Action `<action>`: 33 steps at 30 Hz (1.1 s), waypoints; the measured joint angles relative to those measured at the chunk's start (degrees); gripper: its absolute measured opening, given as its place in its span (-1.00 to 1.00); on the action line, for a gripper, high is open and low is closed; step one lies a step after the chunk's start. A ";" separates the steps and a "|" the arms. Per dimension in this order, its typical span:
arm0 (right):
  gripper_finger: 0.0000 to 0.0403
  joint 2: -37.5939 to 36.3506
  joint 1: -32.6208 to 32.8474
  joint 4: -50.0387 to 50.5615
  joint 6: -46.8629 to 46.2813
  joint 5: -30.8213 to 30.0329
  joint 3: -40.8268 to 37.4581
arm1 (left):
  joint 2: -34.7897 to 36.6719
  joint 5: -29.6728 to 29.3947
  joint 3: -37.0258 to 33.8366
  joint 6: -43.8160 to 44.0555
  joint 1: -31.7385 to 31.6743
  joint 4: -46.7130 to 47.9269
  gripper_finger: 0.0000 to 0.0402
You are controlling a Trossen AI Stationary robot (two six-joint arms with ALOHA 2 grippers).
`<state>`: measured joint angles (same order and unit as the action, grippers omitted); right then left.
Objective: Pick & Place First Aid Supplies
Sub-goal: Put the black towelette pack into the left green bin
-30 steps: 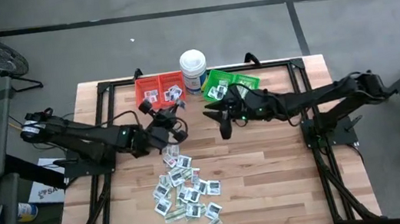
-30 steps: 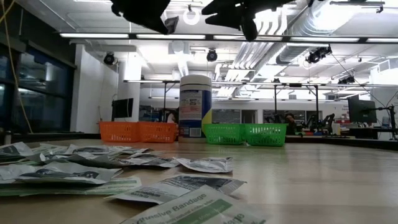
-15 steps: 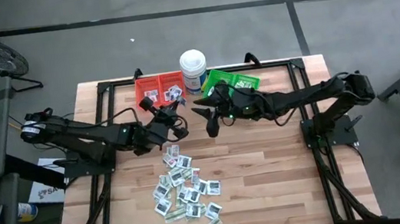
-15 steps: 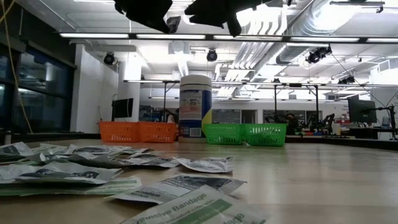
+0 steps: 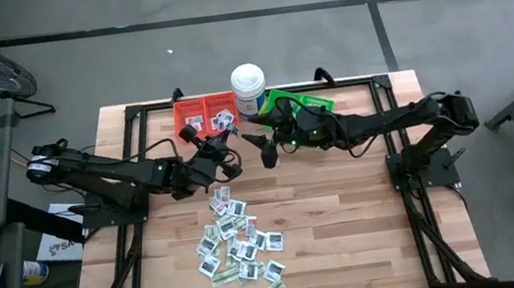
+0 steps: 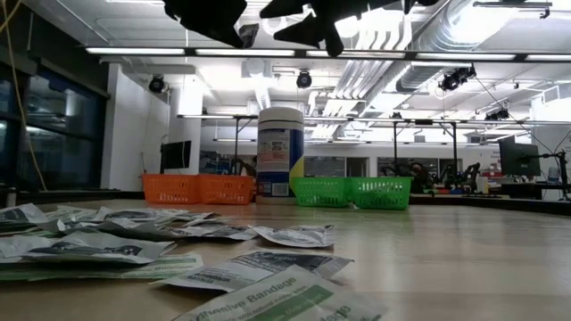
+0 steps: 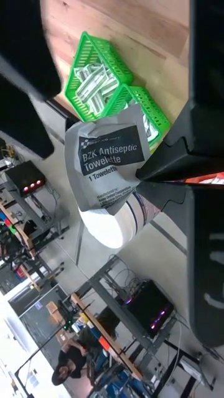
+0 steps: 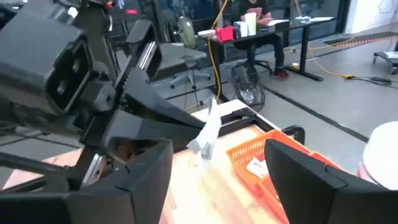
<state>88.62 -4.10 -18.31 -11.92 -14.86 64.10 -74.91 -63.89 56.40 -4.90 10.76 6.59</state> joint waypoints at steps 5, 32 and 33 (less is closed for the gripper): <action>0.26 1.45 0.13 -3.58 -1.14 1.35 0.02 | 0.00 -0.14 0.00 -0.95 0.00 0.00 -1.00; -0.13 5.53 -0.76 -7.66 -3.11 0.69 0.09 | 0.00 1.40 -0.02 -1.30 0.00 0.42 -1.00; -0.17 5.53 -0.79 -7.41 -3.11 0.94 0.09 | 0.00 1.47 -0.02 -1.30 0.00 0.42 -1.00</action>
<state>94.15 -4.89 -25.71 -15.03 -13.92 64.18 -74.91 -62.42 56.38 -6.20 10.76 7.01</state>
